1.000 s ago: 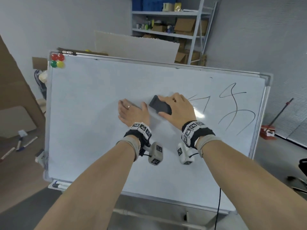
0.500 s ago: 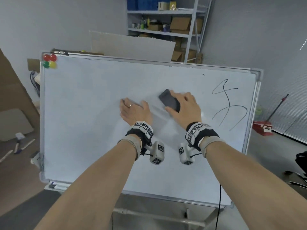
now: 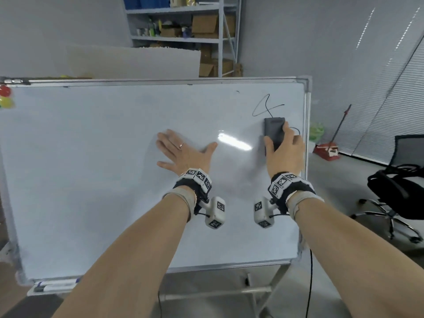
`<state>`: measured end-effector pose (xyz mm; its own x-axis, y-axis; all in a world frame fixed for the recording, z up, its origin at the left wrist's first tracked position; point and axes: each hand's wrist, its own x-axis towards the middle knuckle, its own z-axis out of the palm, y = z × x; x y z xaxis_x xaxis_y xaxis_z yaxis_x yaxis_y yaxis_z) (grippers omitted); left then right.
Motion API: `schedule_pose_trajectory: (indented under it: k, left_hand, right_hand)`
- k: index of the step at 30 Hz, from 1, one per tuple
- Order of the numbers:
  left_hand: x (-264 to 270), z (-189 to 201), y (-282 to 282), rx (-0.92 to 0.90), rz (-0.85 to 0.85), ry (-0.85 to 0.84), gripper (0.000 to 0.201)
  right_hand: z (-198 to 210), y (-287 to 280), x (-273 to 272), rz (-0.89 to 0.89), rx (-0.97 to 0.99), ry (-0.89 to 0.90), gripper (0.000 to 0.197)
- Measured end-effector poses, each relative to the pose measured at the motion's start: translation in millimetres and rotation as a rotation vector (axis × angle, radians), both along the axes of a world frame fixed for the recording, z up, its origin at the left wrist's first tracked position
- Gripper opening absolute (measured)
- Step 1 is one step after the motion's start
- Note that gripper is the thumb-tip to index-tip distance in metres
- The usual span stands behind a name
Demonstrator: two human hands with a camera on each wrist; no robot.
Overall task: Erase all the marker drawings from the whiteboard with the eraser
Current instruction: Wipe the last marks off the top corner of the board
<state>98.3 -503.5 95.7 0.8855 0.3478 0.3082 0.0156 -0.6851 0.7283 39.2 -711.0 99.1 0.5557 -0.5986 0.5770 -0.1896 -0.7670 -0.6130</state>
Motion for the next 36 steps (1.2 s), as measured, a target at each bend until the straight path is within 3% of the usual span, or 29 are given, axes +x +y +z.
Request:
schedule_pose_trajectory:
  k: [4, 7, 9, 12, 15, 20, 24, 27, 33, 36]
  left_hand:
    - [5.2, -3.5, 6.8, -0.005, 0.007, -0.003, 0.136]
    - [7.6, -2.7, 14.1, -0.021, 0.019, -0.005, 0.127]
    - [9.0, -2.5, 18.5, -0.028, 0.037, -0.011, 0.111]
    - [10.9, -2.3, 23.9, -0.039, 0.044, -0.016, 0.084]
    - [7.1, -4.1, 22.1, -0.003, 0.029, -0.018, 0.081]
    - [5.2, -6.5, 19.0, 0.004, -0.018, -0.003, 0.081]
    - [10.1, -9.5, 27.7, 0.021, 0.015, -0.008, 0.080]
    - [9.8, -8.5, 27.0, 0.021, 0.032, -0.017, 0.079]
    - [5.7, -4.1, 8.9, 0.004, 0.024, 0.008, 0.082]
    - [0.9, -7.9, 1.2, 0.015, 0.070, 0.023, 0.085]
  right_hand:
    - [2.5, 10.3, 3.8, 0.043, -0.003, -0.010, 0.061]
    - [5.2, 37.4, 10.3, 0.252, -0.125, 0.039, 0.059]
    - [2.7, 58.5, 14.1, 0.409, -0.269, 0.088, 0.060]
    - [-1.6, 72.1, 15.5, 0.494, -0.368, 0.117, 0.058]
    - [1.8, 59.8, 12.4, 0.445, -0.434, 0.123, 0.058]
    - [-2.6, 40.8, 3.9, 0.215, -0.138, 0.076, 0.060]
    - [-23.7, 55.0, -7.3, 0.408, -0.344, 0.146, 0.059]
    - [-20.5, 50.0, -7.5, 0.390, -0.424, 0.168, 0.060]
    - [-14.5, -0.1, -17.0, 0.038, -0.004, 0.072, 0.062]
    - [-27.7, 0.1, -28.6, 0.081, -0.042, 0.125, 0.060]
